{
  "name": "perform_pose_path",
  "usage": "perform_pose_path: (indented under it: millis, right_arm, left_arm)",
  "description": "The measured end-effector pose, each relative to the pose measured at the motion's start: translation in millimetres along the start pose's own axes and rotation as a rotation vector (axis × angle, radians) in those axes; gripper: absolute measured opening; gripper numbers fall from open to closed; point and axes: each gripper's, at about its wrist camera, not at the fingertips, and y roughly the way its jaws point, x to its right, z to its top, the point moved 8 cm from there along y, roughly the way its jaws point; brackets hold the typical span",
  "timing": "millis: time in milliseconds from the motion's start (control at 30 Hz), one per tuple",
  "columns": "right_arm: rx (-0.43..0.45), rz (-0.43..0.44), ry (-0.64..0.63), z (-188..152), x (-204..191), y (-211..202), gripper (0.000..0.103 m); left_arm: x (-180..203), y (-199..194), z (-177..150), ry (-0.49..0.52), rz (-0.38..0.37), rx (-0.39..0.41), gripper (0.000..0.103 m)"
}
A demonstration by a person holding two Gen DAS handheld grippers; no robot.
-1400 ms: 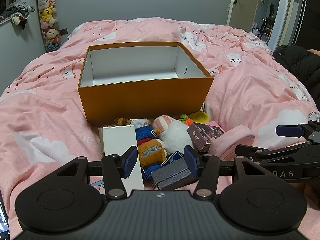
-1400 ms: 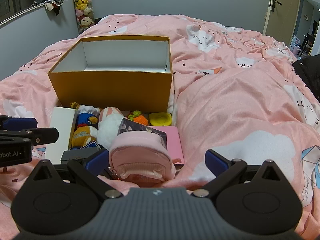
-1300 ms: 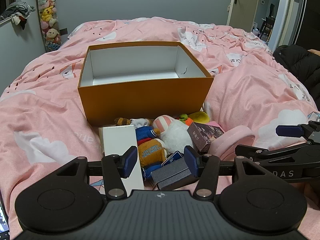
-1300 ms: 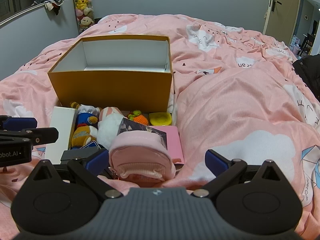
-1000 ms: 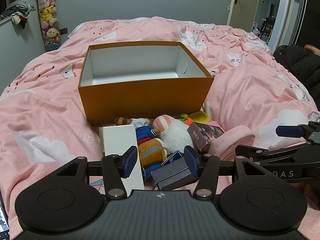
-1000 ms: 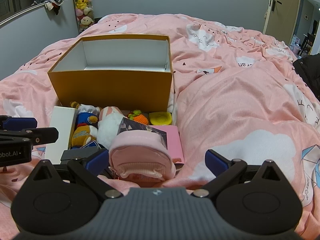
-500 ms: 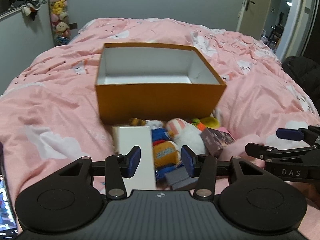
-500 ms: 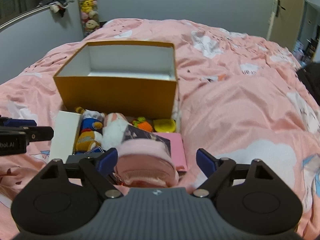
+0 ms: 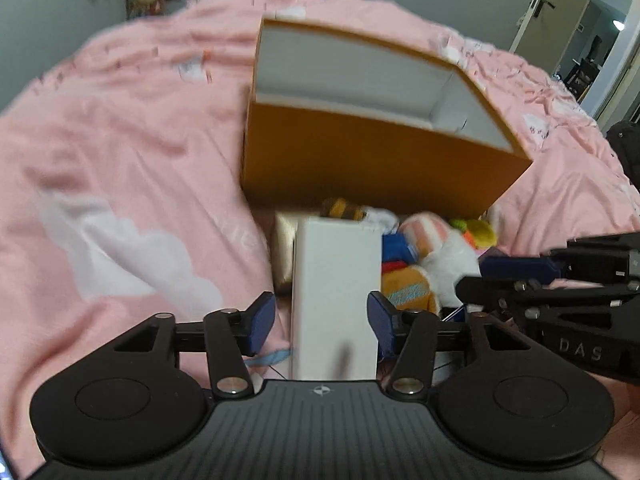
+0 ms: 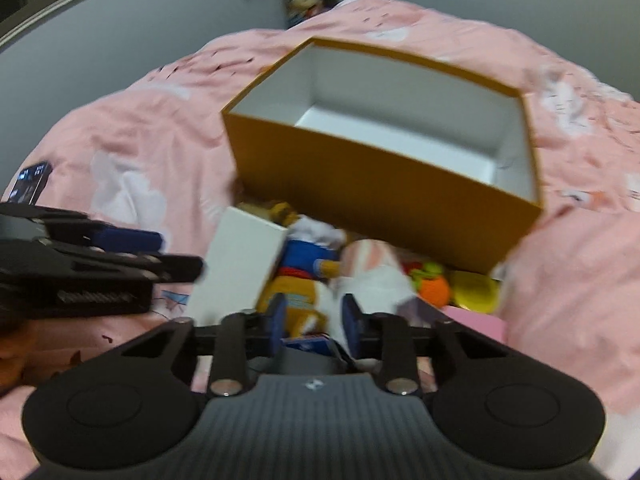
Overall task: Organize objects
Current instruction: 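Grasp the white rectangular box from the pile with the left tool, then grasp the gold box with the right tool while the left tool holds the white box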
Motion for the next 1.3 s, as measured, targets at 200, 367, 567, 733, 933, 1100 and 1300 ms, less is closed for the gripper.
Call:
perform_pose_path:
  millis: [200, 367, 567, 733, 933, 1100, 1300]
  right_arm:
    - [-0.036, 0.036, 0.005, 4.4, -4.0, 25.2, 0.027]
    - [-0.076, 0.053, 0.031, 2.5, -0.3, 42.9, 0.026]
    - [-0.100, 0.026, 0.094, -0.7, 13.2, 53.2, 0.026]
    - [-0.088, 0.032, 0.100, 0.0, 13.8, 48.8, 0.026]
    - [-0.056, 0.087, 0.007, 6.3, -3.0, 42.0, 0.026]
    - [-0.073, 0.154, -0.022, 21.5, -18.8, 48.5, 0.026]
    - [-0.093, 0.159, 0.033, 41.5, -33.0, 71.6, 0.049]
  left_arm:
    - [-7.3, 29.9, -7.9, -0.027, -0.024, -0.081, 0.069]
    - [-10.3, 43.5, -8.7, -0.074, -0.108, -0.109, 0.073]
    - [-5.0, 53.6, -5.5, -0.100, -0.165, -0.121, 0.068]
    - [-5.3, 33.4, -3.8, -0.089, -0.126, -0.088, 0.044]
    - [-14.0, -5.0, 7.8, -0.095, -0.061, 0.019, 0.033]
    - [-32.9, -26.2, 26.8, -0.081, 0.089, 0.058, 0.033]
    - [-51.4, -10.7, 31.8, -0.134, 0.139, 0.037, 0.033]
